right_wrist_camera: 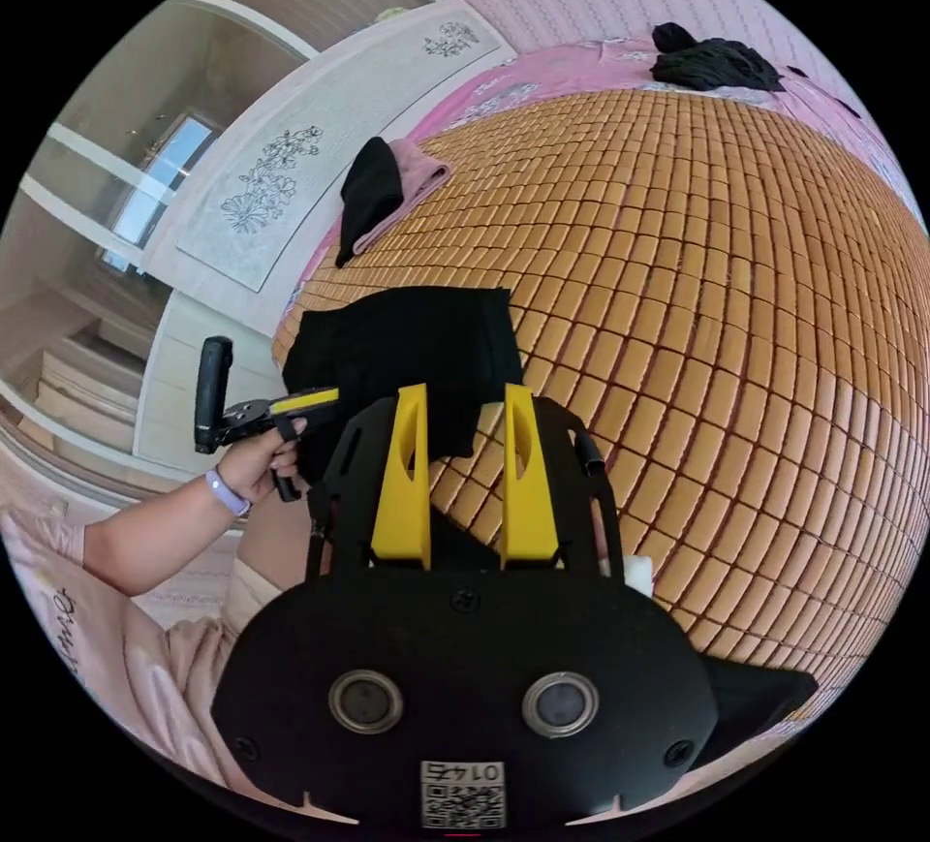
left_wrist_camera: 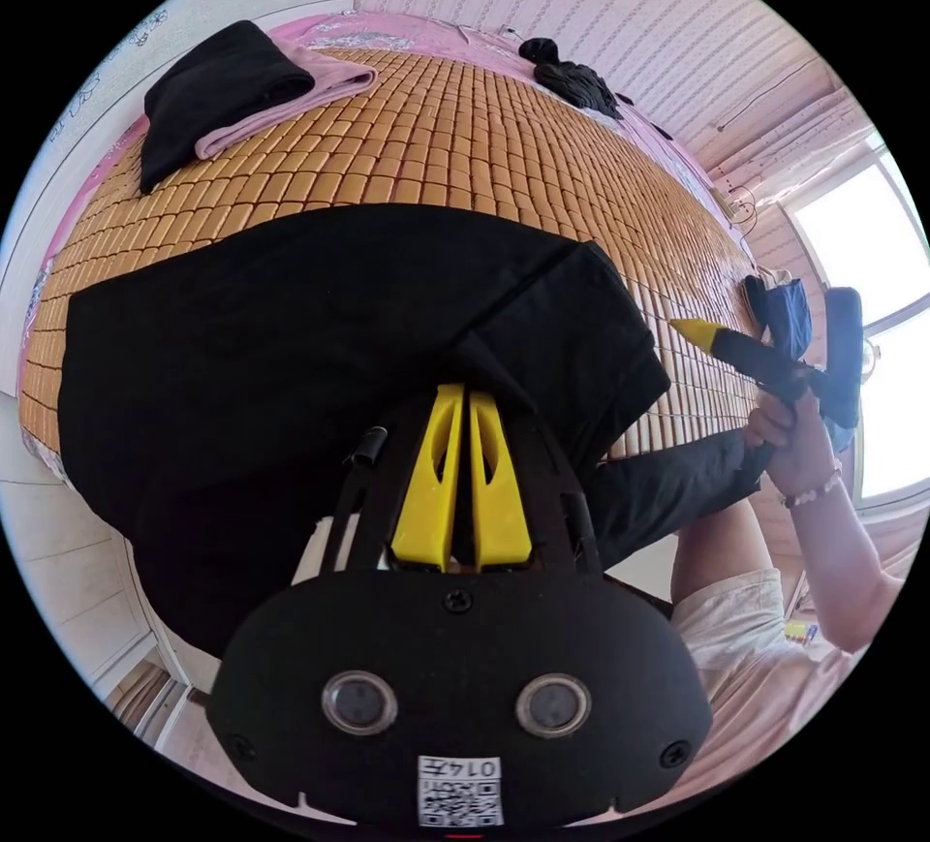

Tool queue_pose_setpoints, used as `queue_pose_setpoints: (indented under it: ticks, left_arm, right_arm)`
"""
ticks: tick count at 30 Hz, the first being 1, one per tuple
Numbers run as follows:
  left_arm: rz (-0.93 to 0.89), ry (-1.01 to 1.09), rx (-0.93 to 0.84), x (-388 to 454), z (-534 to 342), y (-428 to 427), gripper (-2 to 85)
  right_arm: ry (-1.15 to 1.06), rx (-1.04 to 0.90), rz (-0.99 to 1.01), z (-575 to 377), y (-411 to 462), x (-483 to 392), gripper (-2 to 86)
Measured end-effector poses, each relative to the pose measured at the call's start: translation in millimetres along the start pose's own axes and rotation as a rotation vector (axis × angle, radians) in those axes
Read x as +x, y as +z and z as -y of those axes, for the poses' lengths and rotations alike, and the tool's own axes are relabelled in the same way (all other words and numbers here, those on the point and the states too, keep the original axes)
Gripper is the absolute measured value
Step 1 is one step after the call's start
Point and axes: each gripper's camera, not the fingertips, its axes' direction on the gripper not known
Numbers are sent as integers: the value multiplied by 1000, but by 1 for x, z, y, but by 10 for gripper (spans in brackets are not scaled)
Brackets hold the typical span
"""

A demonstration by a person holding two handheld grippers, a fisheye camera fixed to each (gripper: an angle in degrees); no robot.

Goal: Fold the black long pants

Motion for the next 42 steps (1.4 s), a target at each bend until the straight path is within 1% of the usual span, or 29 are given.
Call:
queue_pose_setpoints:
  ticks: [2, 4, 5, 7, 9, 11, 12, 13, 14, 15, 16, 17, 19, 21, 23, 25, 27, 29, 30, 32, 35, 37, 40, 42]
  left_arm:
    - [10, 7, -9, 2, 3, -1, -7]
    - [17, 17, -16, 4, 6, -1, -7]
    - [17, 23, -19, 5, 7, -1, -8]
    - [4, 17, -21, 4, 9, -2, -8]
    - [-37, -12, -1, 0, 9, -6, -9]
    - [-93, 13, 96, -6, 1, -27, -9]
    - [-104, 12, 115, -9, -1, -33, -9]
    - [-111, -2, 149, -19, -5, -48, -8]
    - [-92, -26, 190, -32, -9, -63, -6]
    - [-74, -45, 211, -41, -11, -71, -5]
    - [-28, -92, 243, -60, -13, -84, 0]
    - [29, -145, 256, -82, -14, -95, 13]
    - [56, -250, 243, -116, -13, -102, 41]
    - [30, -323, 201, -143, -10, -102, 55]
    - [127, -362, 176, -154, -5, -98, 53]
    - [149, -374, 155, -156, 1, -87, 49]
    - [131, -391, 85, -158, 11, -69, 46]
    - [168, -392, 100, -152, 20, -63, 28]
    - [171, -393, 96, -151, 23, -62, 21]
    - [205, -350, 73, -146, 37, -58, 0]
    - [276, -291, 34, -141, 56, -52, -8]
    - [303, -260, 32, -138, 68, -48, -9]
    - [315, -248, 51, -133, 86, -41, -10]
    - [271, -235, 80, -128, 97, -37, -10]
  right_arm:
    - [57, -44, 21, 14, 18, 6, 99]
    - [95, -152, 55, 26, 39, 10, 56]
    - [100, -149, 70, 27, 39, 11, 46]
    - [110, -55, 187, 26, 15, 16, 25]
    - [119, 56, 216, 18, -21, 25, 19]
    - [132, 160, 204, 5, -66, 41, 16]
    - [151, 224, 164, -5, -98, 55, 15]
    - [178, 273, 77, -17, -128, 69, 14]
    - [195, 289, 22, -23, -142, 76, 14]
    - [230, 304, -104, -33, -166, 90, 14]
    - [262, 285, -249, -41, -184, 103, 14]
    - [272, 251, -326, -42, -189, 108, 14]
    - [338, 111, -622, -41, -200, 118, 13]
    - [307, 80, -718, -35, -196, 111, 11]
    - [262, 47, -697, -25, -177, 105, 9]
    - [251, -1, -646, -8, -137, 106, 6]
    - [287, -5, -641, 2, -106, 111, 3]
    - [362, 9, -652, 7, -84, 116, 1]
    - [368, 137, -676, 7, -88, 106, -1]
    - [410, 156, -670, 13, -86, 103, -3]
    - [385, 170, -746, 25, -90, 101, -4]
    - [341, 166, -707, 37, -99, 105, -4]
    - [355, 184, -753, 49, -112, 114, -4]
    - [371, 204, -737, 59, -121, 122, -4]
